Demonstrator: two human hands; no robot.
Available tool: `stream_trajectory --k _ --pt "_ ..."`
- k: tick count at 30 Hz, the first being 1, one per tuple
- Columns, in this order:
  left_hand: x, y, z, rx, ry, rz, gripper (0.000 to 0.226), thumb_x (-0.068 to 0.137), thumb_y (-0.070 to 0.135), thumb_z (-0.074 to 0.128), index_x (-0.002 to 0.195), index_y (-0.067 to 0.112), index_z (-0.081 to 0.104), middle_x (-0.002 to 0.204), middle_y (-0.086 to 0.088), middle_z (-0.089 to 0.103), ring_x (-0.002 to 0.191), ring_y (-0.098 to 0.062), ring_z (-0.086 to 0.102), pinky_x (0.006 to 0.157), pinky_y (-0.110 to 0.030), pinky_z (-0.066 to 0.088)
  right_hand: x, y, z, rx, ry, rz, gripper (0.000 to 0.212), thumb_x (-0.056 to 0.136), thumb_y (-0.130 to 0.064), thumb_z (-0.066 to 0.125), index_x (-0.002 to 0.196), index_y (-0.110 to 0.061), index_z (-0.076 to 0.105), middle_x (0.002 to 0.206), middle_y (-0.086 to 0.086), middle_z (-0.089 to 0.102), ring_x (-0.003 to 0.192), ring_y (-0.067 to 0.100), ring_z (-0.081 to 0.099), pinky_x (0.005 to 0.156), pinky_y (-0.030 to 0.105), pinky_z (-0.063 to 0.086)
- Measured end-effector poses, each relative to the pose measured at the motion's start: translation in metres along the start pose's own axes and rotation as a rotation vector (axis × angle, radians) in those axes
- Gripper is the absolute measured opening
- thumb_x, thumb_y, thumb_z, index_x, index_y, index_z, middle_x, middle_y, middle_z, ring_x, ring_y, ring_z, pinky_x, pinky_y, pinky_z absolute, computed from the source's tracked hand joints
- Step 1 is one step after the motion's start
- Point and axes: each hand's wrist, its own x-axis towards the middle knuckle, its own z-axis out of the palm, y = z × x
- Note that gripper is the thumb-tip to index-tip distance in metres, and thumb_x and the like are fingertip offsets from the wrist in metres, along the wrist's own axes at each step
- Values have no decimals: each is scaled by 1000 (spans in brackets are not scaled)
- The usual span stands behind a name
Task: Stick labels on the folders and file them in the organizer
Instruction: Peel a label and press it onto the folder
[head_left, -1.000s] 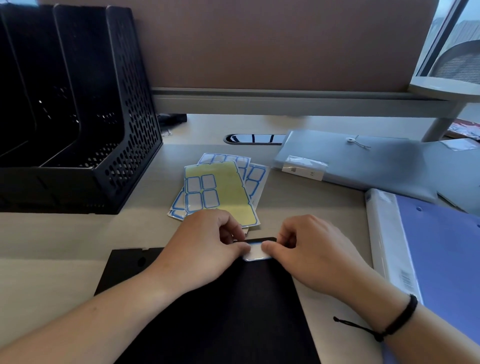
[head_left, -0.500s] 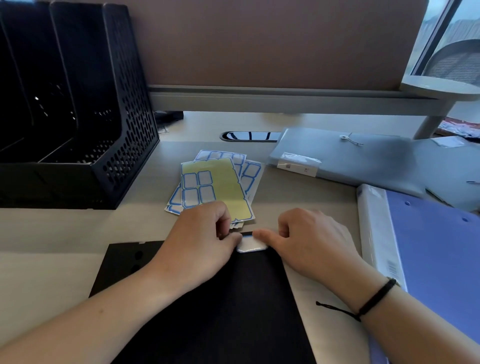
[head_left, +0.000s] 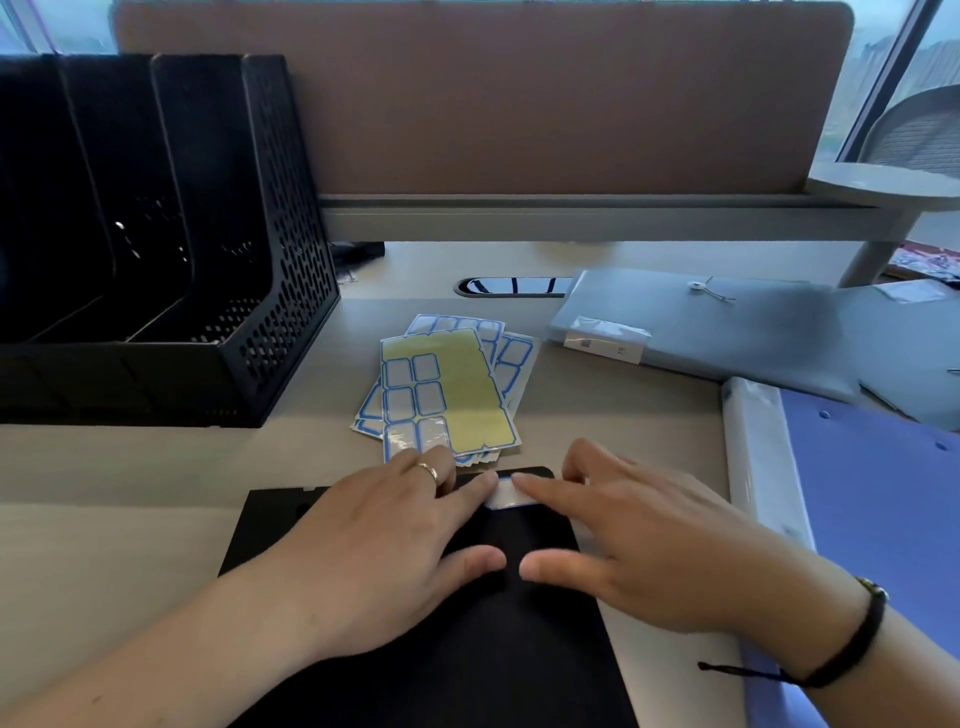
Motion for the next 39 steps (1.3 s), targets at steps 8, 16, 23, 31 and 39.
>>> stream_trajectory --k 8,16,23,31,39 --pt "-3 -7 10 8 45 -36 79 89 80 11 148 37 40 102 13 40 97 -10 49 76 -26 47 -3 5 -6 -119 -54 49 100 65 -97 20 151 -47 15 124 -13 34 122 12 38 96 30 35" --pt "-5 -12 17 -48 178 75 50 94 69 35 129 46 62 81 15 43 73 -3 46 55 -20 39 -8 4 -8 -91 -218 -11 94 68 -95 29 145 -63 -13 160 -18 -29 148 7 -25 119 31 -10" --pt "-5 -11 19 -90 212 54 48 91 70 40 121 41 65 89 16 48 82 -5 51 59 -22 42 -6 2 -13 -71 -121 -43 93 68 -95 25 150 -59 0 158 -27 -26 147 1 -22 115 24 -8" --pt "-5 -12 20 -109 261 64 44 91 64 47 114 36 72 80 17 48 76 -3 50 58 -25 46 -6 9 -8 -25 -260 -4 95 66 -95 23 149 -59 -8 154 -24 -35 142 1 -35 120 30 -13" --pt "-1 -9 21 -23 256 36 69 91 78 26 140 36 52 93 15 49 88 -11 51 66 -27 48 8 -2 11 -29 -126 -35 95 74 -93 20 151 -50 -15 158 -20 -32 146 6 -30 123 38 -9"
